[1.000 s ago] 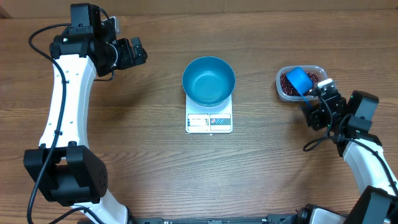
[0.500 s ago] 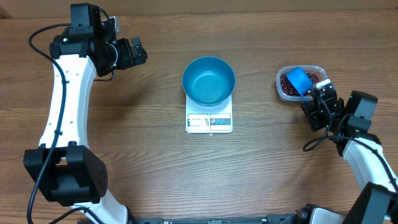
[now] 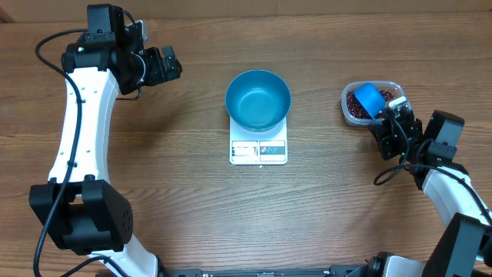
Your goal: Scoop item into bowl and weigh 150g on scale
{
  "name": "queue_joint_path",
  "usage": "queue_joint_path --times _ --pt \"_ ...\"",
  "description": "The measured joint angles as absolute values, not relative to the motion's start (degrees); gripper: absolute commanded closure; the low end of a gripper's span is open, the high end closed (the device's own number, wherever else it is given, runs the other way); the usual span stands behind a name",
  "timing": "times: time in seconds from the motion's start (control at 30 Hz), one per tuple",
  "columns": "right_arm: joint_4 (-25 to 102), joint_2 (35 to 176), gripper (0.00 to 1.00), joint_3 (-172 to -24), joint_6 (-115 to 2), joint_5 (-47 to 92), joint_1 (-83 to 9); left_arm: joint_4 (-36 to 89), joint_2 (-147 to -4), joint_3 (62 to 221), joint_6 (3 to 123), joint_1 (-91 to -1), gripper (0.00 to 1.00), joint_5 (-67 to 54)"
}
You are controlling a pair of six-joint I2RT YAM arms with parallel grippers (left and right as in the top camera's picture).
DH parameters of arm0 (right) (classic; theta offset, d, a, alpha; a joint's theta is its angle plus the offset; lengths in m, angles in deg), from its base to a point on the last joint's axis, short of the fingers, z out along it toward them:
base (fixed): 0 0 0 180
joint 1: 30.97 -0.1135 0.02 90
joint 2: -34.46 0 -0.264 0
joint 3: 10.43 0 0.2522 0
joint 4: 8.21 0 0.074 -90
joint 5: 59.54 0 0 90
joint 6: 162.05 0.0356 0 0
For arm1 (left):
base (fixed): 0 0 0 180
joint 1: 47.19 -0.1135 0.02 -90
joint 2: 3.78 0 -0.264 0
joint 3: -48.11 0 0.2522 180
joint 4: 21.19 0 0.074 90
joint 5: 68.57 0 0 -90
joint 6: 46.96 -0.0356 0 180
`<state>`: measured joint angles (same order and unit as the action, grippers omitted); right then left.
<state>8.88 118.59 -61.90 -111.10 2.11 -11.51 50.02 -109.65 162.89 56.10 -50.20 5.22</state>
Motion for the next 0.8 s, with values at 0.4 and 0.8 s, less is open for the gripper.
queue_joint_path --times 0.4,0.8 --pt "8.4 118.6 0.75 -61.9 -111.1 2.1 -11.5 50.0 -109.6 162.9 56.1 -50.2 0.01 5.2" --pt "8.2 118.6 0.96 -61.9 -111.1 3.4 -11.5 50.0 -109.6 162.9 56.1 -50.2 0.00 5.2"
